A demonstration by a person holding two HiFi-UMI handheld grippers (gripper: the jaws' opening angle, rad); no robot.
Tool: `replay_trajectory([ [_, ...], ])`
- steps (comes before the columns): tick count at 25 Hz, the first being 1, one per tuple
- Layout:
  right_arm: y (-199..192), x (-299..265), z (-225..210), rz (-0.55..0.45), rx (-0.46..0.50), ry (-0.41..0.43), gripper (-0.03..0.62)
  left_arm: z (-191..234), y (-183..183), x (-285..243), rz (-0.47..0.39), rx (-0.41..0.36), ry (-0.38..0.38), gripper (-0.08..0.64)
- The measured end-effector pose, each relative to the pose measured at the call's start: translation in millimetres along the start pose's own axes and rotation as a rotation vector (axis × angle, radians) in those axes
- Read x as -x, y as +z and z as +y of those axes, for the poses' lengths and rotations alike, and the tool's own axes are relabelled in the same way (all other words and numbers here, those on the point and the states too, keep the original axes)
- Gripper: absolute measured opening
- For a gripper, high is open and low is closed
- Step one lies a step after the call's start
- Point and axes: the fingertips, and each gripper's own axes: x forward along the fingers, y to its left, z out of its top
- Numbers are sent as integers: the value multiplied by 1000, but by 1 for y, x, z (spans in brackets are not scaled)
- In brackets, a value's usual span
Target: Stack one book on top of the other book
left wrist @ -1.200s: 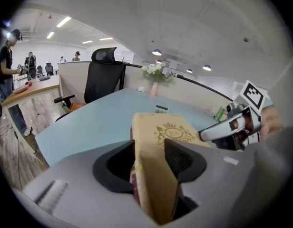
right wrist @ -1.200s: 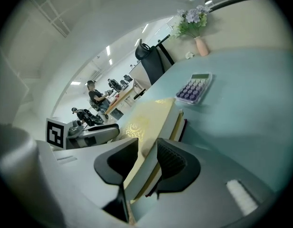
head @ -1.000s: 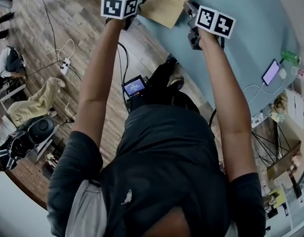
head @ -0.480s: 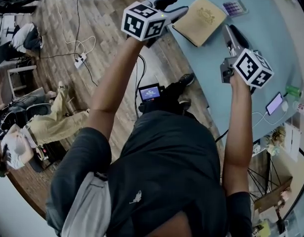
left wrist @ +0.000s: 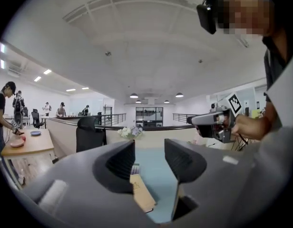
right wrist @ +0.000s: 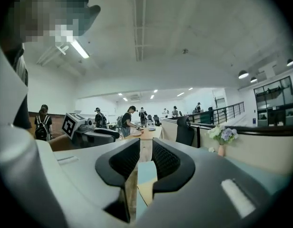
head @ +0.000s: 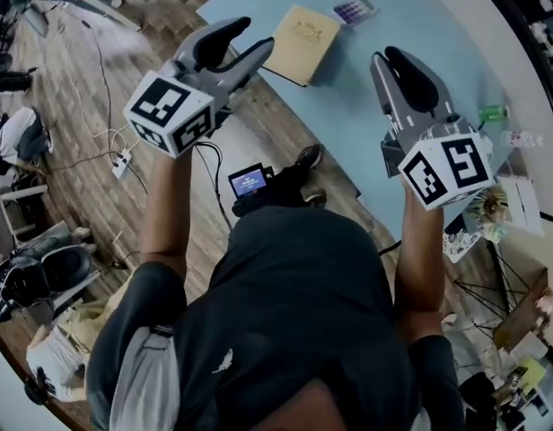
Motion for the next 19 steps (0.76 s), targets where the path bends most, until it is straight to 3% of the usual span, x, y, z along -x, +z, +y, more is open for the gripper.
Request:
replay_trajectory([
  [7,36,67,27,-74,95,-48,83,-60,37,31,-45,-105,-45,247],
  [19,49,140,40,-99,118,-92,80,-124,41,43,-44,-67,-80,247],
])
